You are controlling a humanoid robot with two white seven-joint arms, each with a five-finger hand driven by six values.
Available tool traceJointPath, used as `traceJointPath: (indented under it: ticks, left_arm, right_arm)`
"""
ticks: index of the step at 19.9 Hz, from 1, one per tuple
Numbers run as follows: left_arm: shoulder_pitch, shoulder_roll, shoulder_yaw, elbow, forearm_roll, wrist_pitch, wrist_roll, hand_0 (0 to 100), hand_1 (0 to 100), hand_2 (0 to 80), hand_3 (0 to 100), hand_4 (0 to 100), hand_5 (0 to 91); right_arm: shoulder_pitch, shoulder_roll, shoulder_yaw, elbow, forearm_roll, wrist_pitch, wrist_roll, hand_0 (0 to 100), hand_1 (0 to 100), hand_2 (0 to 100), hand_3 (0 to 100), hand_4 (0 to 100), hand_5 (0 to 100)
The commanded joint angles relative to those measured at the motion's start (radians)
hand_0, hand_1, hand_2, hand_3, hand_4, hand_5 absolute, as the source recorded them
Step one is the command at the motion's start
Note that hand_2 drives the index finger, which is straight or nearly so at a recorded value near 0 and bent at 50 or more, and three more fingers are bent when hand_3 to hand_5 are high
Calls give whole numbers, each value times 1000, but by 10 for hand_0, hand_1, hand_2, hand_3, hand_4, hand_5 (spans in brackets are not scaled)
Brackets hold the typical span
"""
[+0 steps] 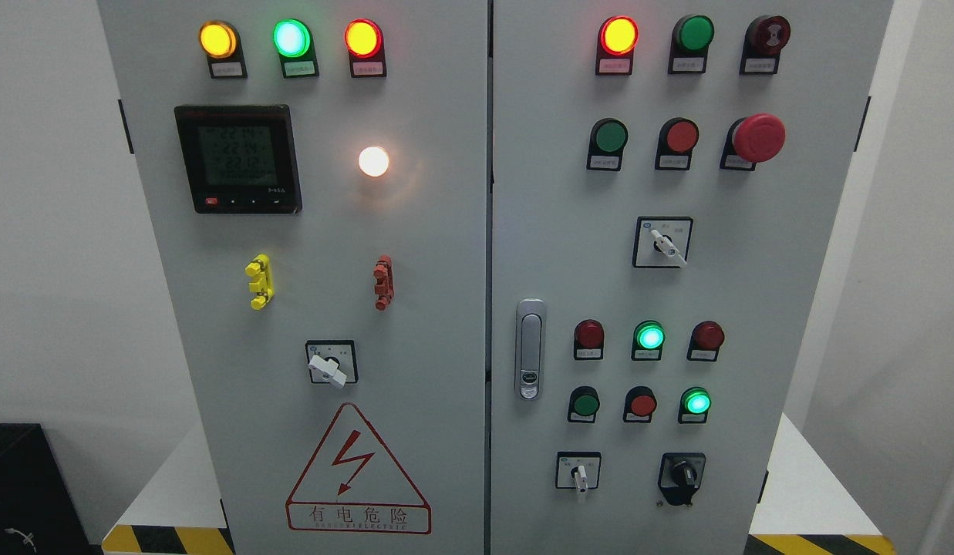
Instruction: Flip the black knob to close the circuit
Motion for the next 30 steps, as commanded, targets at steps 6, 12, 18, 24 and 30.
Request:
traceJointPath:
  ticks: [6, 12, 18, 24, 30]
  left_arm:
    - [0, 0, -20, 21, -21, 3, 1, 120, 556, 0, 0, 0, 0]
    - [0, 0, -20, 21, -21, 3, -1, 120, 556, 0, 0, 0, 0]
    - [0, 0, -21, 21, -20, 3, 1, 120, 556, 0, 0, 0, 0]
    - [0, 0, -20, 21, -20, 3, -1, 120, 556, 0, 0, 0, 0]
    - [0, 0, -20, 21, -20, 3, -1, 120, 556, 0, 0, 0, 0]
  right_arm:
    - [-39, 4, -37, -73, 157, 8, 29, 0, 122, 791, 943, 781, 824]
    - [-65, 4, -41, -71, 216, 8, 29, 0, 118, 789, 945, 783, 824]
    - [-78, 4, -45, -71, 243, 3, 31, 0, 48, 783, 945, 784, 825]
    - [-94, 4, -46, -73, 291, -1, 31, 0, 0, 780, 943, 782, 819]
    - [-110, 4, -45, -71, 315, 8, 51, 0, 0, 785, 944, 784, 814]
